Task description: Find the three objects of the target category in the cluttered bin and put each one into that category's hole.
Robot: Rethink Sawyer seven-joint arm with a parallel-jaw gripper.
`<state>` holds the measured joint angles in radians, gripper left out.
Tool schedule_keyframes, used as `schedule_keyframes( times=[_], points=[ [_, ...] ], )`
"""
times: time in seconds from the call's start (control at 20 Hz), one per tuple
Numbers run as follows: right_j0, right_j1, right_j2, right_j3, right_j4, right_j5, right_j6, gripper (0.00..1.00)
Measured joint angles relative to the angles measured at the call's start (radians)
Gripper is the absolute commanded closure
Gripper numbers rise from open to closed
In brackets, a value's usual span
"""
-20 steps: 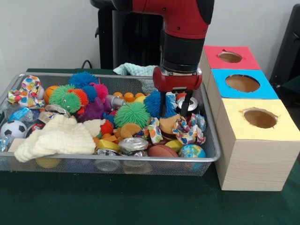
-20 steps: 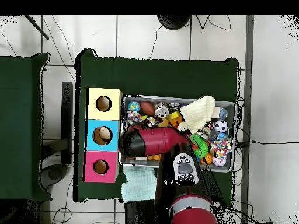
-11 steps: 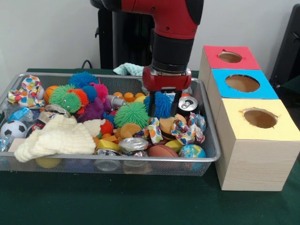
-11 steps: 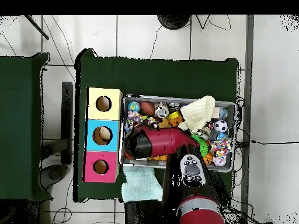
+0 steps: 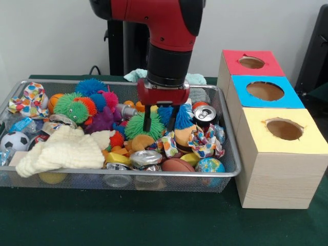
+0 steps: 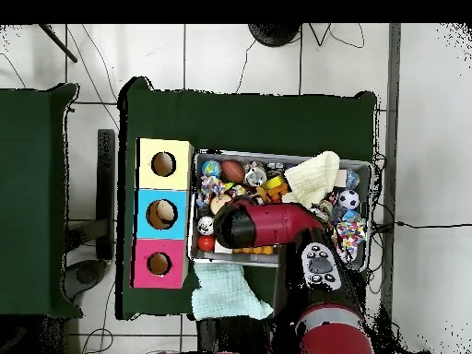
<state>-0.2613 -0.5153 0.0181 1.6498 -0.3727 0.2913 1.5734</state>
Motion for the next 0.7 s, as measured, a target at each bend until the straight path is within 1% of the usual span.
schedule_keyframes(
  times=[0.4,0.5,0.7],
  points=[
    [-0.012,0.068,-0.004,-0.026,0.001,-0.003,0.0,0.0],
    [-0.024,0.079,0.006,-0.026,0.001,-0.003,0.0,0.0],
    [-0.071,0.091,0.054,-0.026,0.001,0.01,0.0,0.0]
  ],
)
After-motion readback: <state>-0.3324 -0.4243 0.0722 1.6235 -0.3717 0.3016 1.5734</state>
